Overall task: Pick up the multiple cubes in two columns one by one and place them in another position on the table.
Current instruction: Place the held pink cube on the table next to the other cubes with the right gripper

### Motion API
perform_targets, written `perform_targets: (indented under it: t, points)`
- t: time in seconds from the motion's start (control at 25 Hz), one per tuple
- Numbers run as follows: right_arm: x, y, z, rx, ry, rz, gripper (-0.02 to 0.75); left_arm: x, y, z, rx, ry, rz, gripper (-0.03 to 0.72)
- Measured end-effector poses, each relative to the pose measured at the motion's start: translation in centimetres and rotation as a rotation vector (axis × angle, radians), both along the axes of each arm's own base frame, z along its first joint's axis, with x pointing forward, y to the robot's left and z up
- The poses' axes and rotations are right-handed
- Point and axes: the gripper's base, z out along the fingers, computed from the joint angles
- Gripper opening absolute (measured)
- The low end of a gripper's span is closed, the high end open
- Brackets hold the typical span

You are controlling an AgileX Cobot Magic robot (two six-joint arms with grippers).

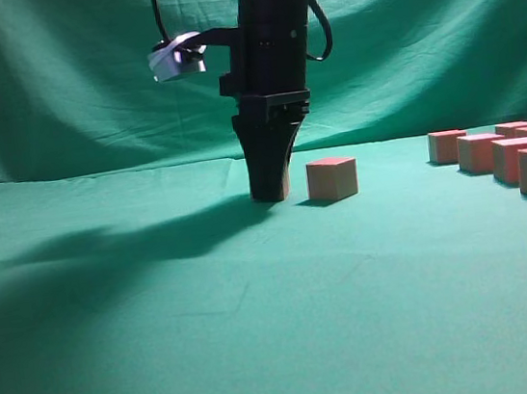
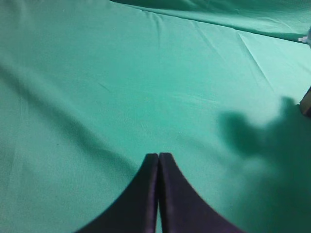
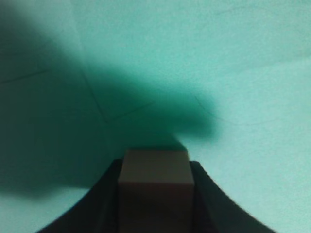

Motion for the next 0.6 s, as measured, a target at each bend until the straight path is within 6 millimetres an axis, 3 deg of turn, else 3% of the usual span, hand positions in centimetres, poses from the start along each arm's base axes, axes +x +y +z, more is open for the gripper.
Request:
perform_targets:
  t: [0.24, 0.48, 0.56, 0.6]
  points:
    - [0.0, -0.1, 0.0, 0.001, 0.001, -0.011, 0.262, 0.0, 0.0, 0.0, 0.000, 0.000, 0.000, 0.000]
    - [0.1, -0.1, 0.0, 0.008, 0.012, -0.095, 0.596, 0.0, 0.0, 0.0, 0.000, 0.000, 0.000, 0.000]
    - [0.0, -0.1, 0.6, 0.020, 0.008, -0.136, 0.652, 0.0, 0.0, 0.0, 0.000, 0.000, 0.000, 0.000]
    - [0.0, -0.1, 1.1, 0.030, -0.001, -0.154, 0.640, 0.0, 0.0, 0.0, 0.000, 0.000, 0.000, 0.000]
